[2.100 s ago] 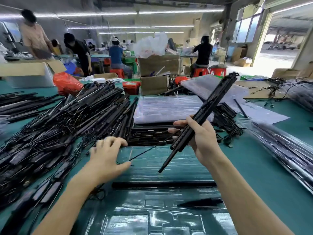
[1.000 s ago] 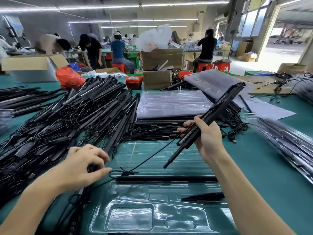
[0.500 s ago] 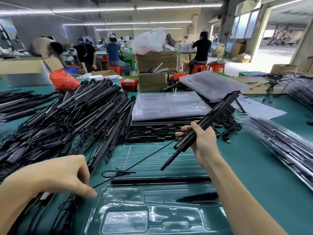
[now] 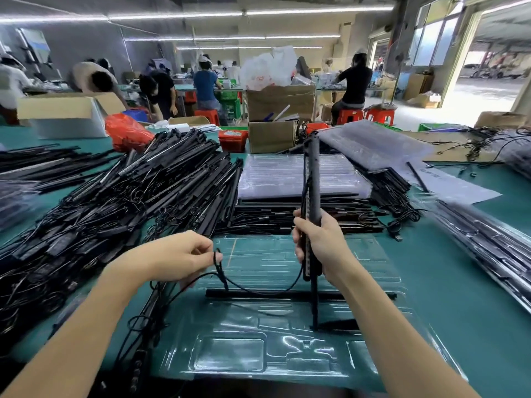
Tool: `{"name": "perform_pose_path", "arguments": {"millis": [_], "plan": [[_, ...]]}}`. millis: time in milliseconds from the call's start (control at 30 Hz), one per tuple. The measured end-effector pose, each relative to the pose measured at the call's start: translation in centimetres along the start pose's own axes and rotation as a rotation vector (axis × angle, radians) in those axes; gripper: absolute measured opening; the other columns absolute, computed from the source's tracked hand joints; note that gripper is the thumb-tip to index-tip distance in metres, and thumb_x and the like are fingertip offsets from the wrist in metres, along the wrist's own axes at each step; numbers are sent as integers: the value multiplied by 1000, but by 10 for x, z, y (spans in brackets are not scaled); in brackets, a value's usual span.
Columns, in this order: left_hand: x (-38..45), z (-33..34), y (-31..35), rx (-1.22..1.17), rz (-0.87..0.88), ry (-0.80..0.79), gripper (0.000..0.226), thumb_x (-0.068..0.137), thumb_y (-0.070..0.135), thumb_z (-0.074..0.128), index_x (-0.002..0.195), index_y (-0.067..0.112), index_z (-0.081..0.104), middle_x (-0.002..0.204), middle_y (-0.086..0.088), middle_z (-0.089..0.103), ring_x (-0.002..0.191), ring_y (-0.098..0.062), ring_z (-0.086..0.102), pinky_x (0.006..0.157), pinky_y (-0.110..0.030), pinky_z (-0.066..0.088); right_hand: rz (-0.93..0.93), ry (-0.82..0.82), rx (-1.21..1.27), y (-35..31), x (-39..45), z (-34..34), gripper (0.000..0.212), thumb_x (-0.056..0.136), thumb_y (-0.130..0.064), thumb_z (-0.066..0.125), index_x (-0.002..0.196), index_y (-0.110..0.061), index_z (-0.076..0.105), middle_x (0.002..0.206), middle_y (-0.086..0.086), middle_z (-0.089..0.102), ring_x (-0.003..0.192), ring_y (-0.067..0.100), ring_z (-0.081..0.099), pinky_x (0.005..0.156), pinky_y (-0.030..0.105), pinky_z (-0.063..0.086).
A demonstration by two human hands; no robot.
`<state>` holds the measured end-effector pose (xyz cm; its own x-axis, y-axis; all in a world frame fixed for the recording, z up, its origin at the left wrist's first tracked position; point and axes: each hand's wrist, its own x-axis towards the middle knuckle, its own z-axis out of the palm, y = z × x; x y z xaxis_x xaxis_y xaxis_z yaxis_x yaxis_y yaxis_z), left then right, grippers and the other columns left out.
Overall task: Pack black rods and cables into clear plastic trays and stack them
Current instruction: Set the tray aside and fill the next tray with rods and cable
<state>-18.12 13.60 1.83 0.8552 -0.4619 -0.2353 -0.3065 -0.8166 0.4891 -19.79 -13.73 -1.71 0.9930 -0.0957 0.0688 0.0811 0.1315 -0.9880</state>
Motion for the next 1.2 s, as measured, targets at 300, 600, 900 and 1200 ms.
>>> {"name": "perform_pose_path", "arguments": {"millis": [300, 600, 900, 1200], "plan": [[-16, -2, 9, 17, -250, -259, 83, 98, 72, 21, 50, 15, 58, 57, -16, 68, 46, -26, 62, 51, -20, 46, 34, -121, -79, -20, -16, 8, 11, 96, -17, 63, 94, -12, 54, 58, 2, 50, 35, 13, 33, 38, 21, 29], [-12, 30, -8, -303, -18, 31, 76, 79, 85, 51, 44, 18, 47, 41, -2, 38, 35, -16, 31, 39, -22, 28, 42, -505, -271, -11, -51, 66, 43, 79, -15, 84, 95, -14, 44, 83, 11, 63, 47, 8, 58, 35, 18, 39], [-25, 27, -13, -592, 73, 119, 52, 96, 52, 50, 58, 18, 62, 46, -7, 49, 36, -16, 42, 39, -21, 30, -31, -279, -439, 2, -55, 108, 32, 78, -7, 71, 92, -21, 46, 78, -3, 50, 53, 8, 44, 41, 22, 36], [-65, 10, -30, 381, 19, 141, 44, 97, 51, 53, 64, 22, 55, 63, 4, 57, 59, -7, 48, 75, -19, 36, 11, -355, -430, -1, -55, 94, 29, 80, -7, 69, 83, -22, 44, 71, 1, 44, 33, 4, 36, 36, 22, 34]]}}
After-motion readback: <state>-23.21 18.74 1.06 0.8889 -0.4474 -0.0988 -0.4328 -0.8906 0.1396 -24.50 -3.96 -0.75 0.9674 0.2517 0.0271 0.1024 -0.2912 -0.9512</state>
